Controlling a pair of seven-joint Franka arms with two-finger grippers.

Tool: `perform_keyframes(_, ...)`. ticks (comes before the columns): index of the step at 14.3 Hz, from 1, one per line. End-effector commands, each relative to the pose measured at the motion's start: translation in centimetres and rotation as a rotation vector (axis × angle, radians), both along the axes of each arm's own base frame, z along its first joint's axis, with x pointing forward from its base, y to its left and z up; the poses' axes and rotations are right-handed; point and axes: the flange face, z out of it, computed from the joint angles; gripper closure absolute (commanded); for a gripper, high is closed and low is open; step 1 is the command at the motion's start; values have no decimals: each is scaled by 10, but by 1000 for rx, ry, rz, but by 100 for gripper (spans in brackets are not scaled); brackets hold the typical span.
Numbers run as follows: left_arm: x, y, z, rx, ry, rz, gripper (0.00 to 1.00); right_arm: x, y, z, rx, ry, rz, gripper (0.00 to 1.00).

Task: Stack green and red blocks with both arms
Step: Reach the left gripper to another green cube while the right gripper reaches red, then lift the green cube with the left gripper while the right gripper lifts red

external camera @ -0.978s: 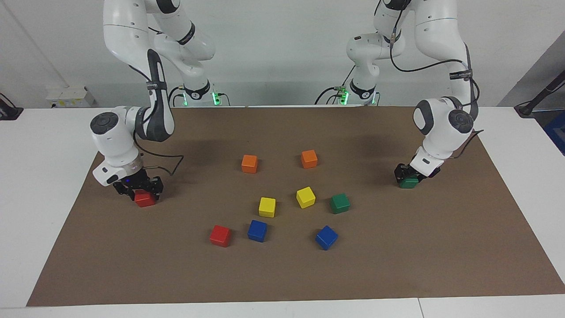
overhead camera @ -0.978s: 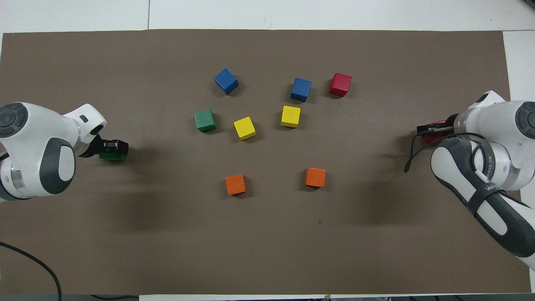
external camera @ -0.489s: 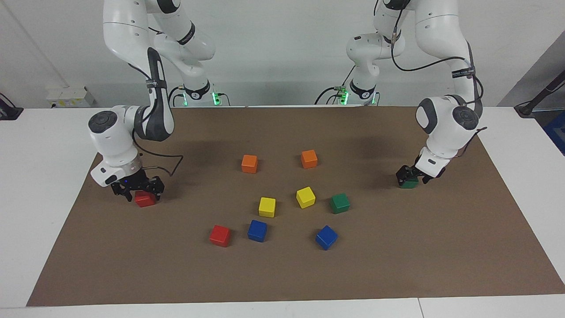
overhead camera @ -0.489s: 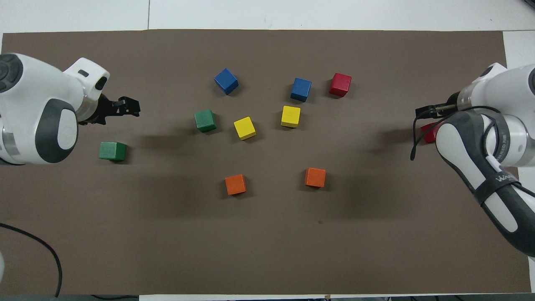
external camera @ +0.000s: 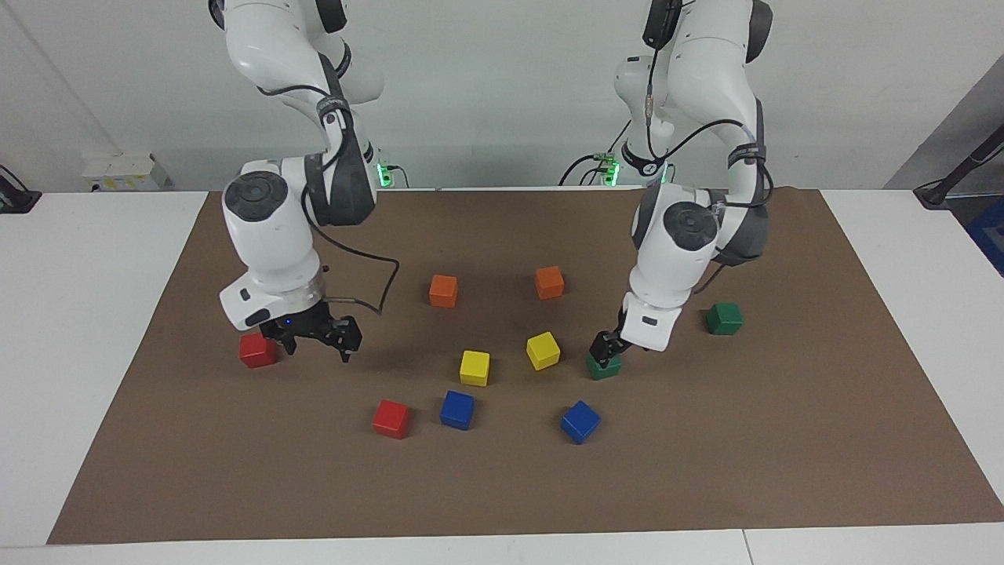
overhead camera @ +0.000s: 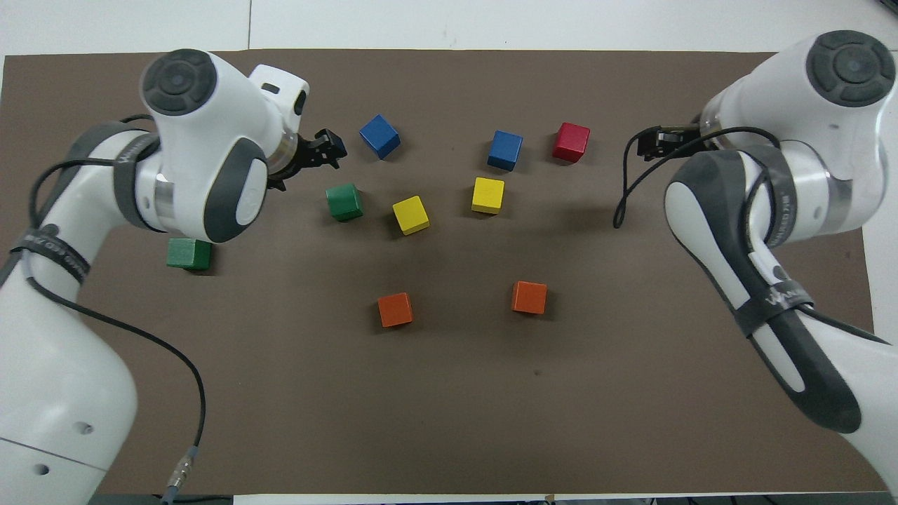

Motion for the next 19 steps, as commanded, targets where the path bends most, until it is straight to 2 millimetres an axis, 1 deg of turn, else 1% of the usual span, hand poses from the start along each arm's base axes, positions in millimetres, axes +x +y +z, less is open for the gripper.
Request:
perform_keyframes(1, -8, 3, -15, 31, -14, -1, 0, 34, 41, -19, 18, -15, -69, 0)
perform_keyframes(2, -11, 5, -22, 54, -16, -18, 0, 40, 55, -21, 21, -23, -79, 0)
perform_keyframes(3, -14, 6, -27, 63, -19, -25, 0, 46, 62, -26, 22, -24, -76, 0)
perform_keyframes(4, -16, 7, -32, 64, -19, -27, 0, 50, 63, -29, 23, -30, -76, 0)
perform_keyframes(6, -24, 7, -46, 59, -26, -32, 0, 54, 62, -44, 15, -34, -70, 0)
perform_keyframes(7, -32, 0, -54, 56, -28, -45, 0, 56, 62, -48, 20, -47, -68, 0)
perform_keyframes(8, -33, 0, -55, 54, -29, -44, 1, 57, 60, -58, 17, -43, -62, 0)
perform_keyframes(9, -33, 0, -55, 57, -22, -42, 33, 60, 55, -64, 19, -51, -62, 0)
perform_keyframes(10, -35, 1, -56, 62, -11, -30, 91, 61, 55, -65, 25, -68, -60, 0)
perform_keyframes(11, -35, 3, -54, 75, 15, -12, 100, 61, 56, -68, 24, -64, -59, 0)
perform_keyframes(12, -29, 9, -43, 92, 40, -7, 100, 61, 56, -70, 26, -63, -59, 0)
perform_keyframes(13, -22, 16, -26, 103, 57, 0, 100, 61, 56, -75, 25, -59, -59, 0)
perform_keyframes(14, -20, 41, 0, 109, 69, -23, 100, 61, 56, -77, 25, -57, -59, 0)
perform_keyframes(15, -24, 70, 19, 113, 91, -81, 100, 62, 57, -81, 32, -72, -57, 0)
perform_keyframes(16, -31, 108, 42, 111, 113, -129, 100, 62, 59, -83, 38, -90, -53, 0)
perform_keyframes(17, -38, 142, 55, 106, 133, -180, 100, 62, 59, -84, 37, -87, -53, 5)
perform_keyframes(18, -45, 165, 63, 106, 152, -242, 100, 61, 60, -85, 37, -82, -52, 20)
perform_keyframes(19, -48, 188, 63, 103, 166, -294, 100, 60, 60, -84, 41, -78, -55, 51)
